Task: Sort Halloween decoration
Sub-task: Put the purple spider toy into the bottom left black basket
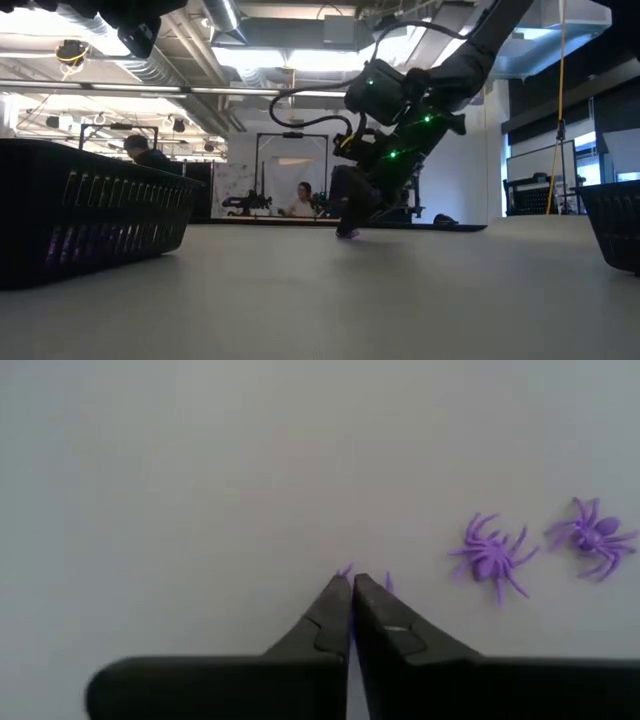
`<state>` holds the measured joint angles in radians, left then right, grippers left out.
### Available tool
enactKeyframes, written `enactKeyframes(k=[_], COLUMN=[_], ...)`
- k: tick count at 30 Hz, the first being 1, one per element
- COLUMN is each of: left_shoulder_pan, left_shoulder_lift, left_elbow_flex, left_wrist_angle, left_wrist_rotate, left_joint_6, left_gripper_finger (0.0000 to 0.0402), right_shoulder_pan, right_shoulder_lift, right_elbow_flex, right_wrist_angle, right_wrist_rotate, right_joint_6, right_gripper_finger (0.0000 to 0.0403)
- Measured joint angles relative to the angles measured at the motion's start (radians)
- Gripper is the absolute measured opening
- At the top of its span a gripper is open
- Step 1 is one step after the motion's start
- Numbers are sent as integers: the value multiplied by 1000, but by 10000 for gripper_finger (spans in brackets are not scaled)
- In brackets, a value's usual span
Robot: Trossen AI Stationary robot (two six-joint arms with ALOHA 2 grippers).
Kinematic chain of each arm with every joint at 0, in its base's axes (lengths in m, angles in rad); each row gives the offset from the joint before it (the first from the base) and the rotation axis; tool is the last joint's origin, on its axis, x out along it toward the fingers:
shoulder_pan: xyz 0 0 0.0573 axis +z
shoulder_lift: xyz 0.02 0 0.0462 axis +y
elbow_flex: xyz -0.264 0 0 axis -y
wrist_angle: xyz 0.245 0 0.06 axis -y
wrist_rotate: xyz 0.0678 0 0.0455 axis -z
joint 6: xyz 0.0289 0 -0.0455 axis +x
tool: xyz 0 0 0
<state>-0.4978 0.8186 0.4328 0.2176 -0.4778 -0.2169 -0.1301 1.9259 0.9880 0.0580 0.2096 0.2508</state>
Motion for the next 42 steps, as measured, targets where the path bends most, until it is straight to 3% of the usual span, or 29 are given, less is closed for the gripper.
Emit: enactKeyframes(k=[13, 20, 23, 28, 36, 42], left_shoulder_pan=[0, 0, 0, 0, 0, 0], left_shoulder_lift=[0, 0, 0, 0, 0, 0], left_elbow_flex=[0, 0, 0, 0, 0, 0], left_wrist_angle=[0, 0, 0, 0, 0, 0], left_wrist_rotate=[0, 0, 0, 0, 0, 0], left_joint_6=[0, 0, 0, 0, 0, 0], left_gripper_finger=[75, 75, 75, 75, 75, 75], right_shoulder_pan=[159, 210, 180, 105, 0, -24], right_shoulder_lift=[-107, -109, -109, -109, -87, 4], right_elbow_flex=[77, 112, 109, 38, -39, -37], right_wrist_angle=[41, -27, -96, -65, 37, 81], right_wrist_rotate=[18, 151, 186, 200, 108, 83], right_joint_6=[-84, -123, -71, -8, 54, 76], right_gripper_finger=[1, 10, 32, 93, 198, 231])
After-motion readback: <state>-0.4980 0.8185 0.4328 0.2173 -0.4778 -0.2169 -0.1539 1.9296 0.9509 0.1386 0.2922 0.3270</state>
